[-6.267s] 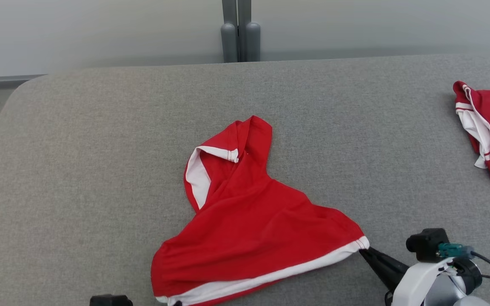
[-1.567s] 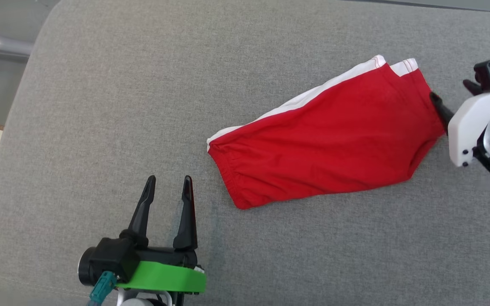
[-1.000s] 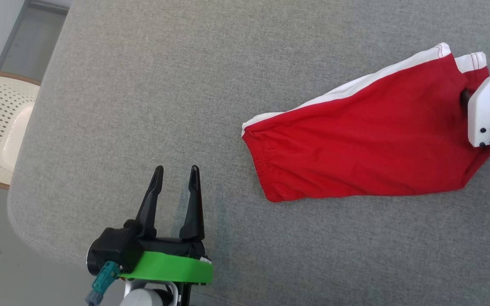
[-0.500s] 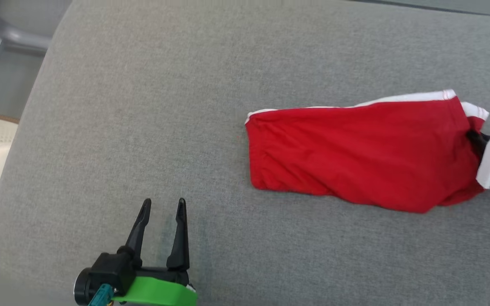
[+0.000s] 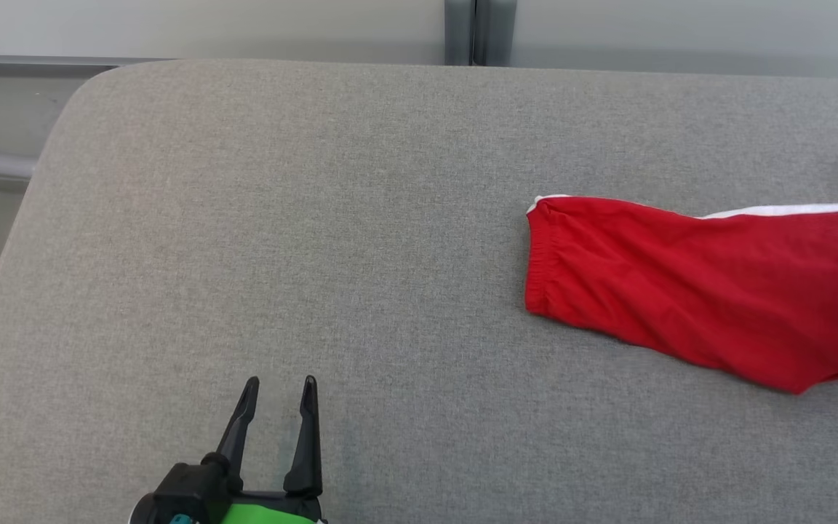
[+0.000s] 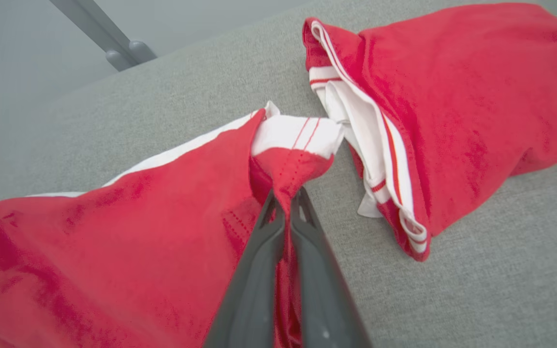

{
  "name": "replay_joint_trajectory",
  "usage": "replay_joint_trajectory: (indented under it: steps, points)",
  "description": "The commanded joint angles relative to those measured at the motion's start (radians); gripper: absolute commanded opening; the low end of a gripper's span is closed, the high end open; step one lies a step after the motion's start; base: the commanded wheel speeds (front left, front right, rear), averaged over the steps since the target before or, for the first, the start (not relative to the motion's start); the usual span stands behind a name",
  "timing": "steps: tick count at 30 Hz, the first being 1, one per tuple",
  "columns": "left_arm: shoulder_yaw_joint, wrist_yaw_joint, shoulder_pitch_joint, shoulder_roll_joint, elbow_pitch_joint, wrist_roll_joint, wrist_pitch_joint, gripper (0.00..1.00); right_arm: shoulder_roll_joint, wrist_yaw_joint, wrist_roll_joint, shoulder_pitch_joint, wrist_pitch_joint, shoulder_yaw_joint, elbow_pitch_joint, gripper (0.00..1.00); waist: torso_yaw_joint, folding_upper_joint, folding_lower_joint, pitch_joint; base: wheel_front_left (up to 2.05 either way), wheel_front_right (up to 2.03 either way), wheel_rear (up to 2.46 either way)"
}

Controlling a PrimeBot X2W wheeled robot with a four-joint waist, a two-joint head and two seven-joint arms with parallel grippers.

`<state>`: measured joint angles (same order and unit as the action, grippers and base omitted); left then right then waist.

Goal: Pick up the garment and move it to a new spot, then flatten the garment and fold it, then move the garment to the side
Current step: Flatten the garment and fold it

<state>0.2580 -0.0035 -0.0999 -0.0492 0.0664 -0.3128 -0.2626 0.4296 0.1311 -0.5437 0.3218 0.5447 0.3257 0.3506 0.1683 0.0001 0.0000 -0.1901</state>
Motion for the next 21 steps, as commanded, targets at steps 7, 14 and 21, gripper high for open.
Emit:
replay_joint_trajectory:
  steps: [7,14,21]
  points:
    - [0.034,0.017,-0.008,-0.003,0.006,-0.023,-0.002,1.00,-0.071,0.000,-0.025,0.071,0.150,-0.049,-0.190,0.00,0.004,-0.0001,0.0000,0.020,0.00,0.00,0.00]
    - [0.044,0.016,0.032,-0.003,0.020,-0.034,-0.002,1.00,-0.259,0.000,0.057,0.124,0.242,-0.232,-0.236,0.00,0.013,-0.0001,0.0000,-0.002,0.00,0.00,0.00]
    - [0.051,0.008,0.062,-0.003,0.053,-0.021,-0.002,1.00,-0.365,0.000,0.132,0.187,0.173,-0.327,-0.122,0.00,0.033,-0.0001,0.0000,-0.013,0.00,0.00,0.00]
